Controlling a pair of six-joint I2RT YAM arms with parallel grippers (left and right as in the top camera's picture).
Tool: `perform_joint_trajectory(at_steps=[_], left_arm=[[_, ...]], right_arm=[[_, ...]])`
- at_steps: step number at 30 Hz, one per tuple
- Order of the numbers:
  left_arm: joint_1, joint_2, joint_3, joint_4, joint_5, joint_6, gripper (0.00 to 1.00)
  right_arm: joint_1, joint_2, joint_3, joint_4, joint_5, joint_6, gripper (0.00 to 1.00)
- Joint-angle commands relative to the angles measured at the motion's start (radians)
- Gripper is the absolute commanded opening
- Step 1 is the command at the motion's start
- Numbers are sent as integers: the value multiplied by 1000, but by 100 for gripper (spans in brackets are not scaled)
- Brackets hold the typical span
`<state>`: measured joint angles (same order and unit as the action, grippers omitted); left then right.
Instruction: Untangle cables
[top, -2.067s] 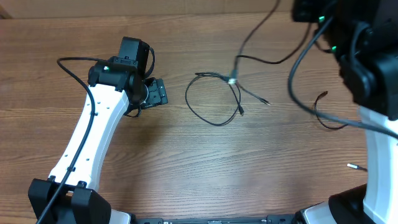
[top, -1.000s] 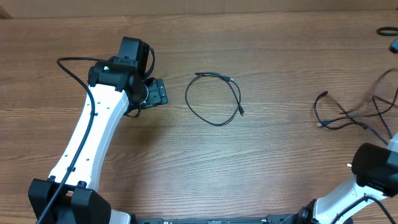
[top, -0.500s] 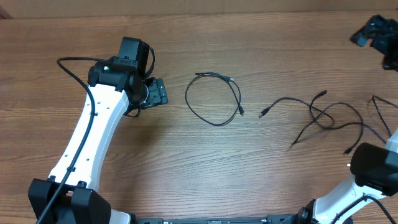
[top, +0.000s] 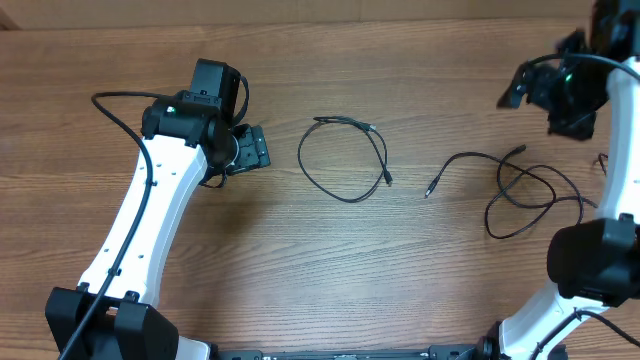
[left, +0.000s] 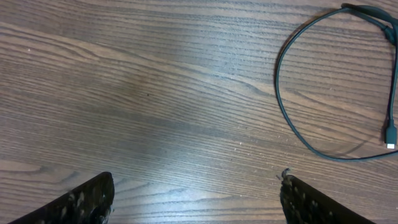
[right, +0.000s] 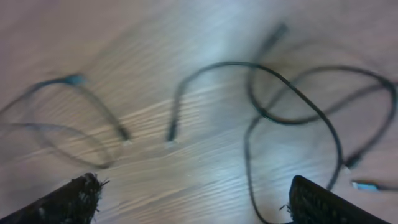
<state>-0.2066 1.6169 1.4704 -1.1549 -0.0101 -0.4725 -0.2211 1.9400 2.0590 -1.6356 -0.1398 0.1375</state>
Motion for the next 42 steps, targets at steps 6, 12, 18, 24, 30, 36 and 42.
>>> perform_joint_trajectory(at_steps=[6,12,18,24,30,36,42], left_arm=[[3,-9,-5,0,11,-11,85],[3,-9,-5,0,11,-11,85],[3,-9,-5,1,21,-10,85],[3,-9,-5,0,30,-10,85],[3,-9,-5,0,30,-11,85],[3,-9,-5,0,30,-11,84],[3,-9,-5,0,31,-10,85]], right_arm=[[-12,2,-303,188,230,80,96],[-12,2,-484,404,229,80,96],[-12,2,-605,562,229,79,92],[-12,2,-693,677,230,80,76],[-15,2,-725,701,283,87,65],[-41,2,-725,687,341,164,45],[-68,2,-731,683,342,177,18]])
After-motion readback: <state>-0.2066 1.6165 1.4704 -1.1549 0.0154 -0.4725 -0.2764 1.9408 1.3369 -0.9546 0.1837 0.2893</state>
